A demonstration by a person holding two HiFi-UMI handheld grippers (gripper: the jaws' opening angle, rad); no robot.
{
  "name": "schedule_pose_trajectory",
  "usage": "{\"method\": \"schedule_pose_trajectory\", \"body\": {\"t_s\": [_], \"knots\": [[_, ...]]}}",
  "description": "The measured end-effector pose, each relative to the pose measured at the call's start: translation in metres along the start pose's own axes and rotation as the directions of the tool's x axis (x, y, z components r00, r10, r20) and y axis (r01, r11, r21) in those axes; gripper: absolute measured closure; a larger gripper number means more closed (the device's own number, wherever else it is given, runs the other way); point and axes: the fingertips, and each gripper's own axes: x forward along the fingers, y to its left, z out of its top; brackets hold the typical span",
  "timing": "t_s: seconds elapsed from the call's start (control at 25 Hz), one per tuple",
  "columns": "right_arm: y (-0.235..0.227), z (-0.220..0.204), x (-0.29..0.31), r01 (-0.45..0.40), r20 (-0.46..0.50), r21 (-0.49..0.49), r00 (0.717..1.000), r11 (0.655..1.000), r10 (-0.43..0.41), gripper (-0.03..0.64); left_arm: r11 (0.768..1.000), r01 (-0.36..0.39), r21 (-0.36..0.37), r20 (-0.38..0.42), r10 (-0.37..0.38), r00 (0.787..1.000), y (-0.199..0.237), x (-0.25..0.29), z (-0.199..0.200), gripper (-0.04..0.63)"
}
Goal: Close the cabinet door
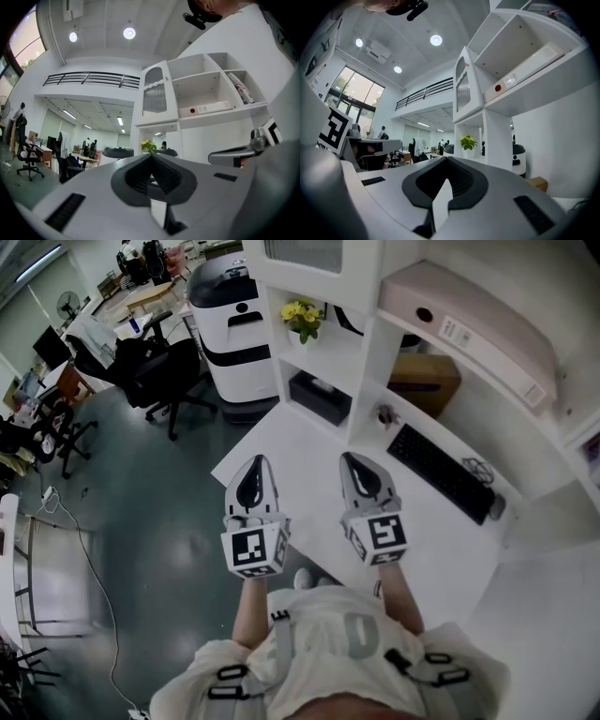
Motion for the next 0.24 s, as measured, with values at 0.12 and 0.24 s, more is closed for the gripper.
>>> {"method": "schedule_pose_trajectory", "body": {"t_s": [0.12,0.24], "knots": [[-0.0028,0.0021,0.0012,-0.005,0.001,-0.02,1.0,1.0,0.005,0.612,0.999,0.007,-0.044,0.007,-0.007,1.0,0.0025,0.0009,0.0021,0.589],[-0.0095,-0.0014,0.0017,0.01,0.0,-0.018,1.0,1.0,-0.01,0.612,0.998,0.01,-0.063,0.011,-0.01,1.0,0.0037,0.0021,0.0051,0.589]]}}
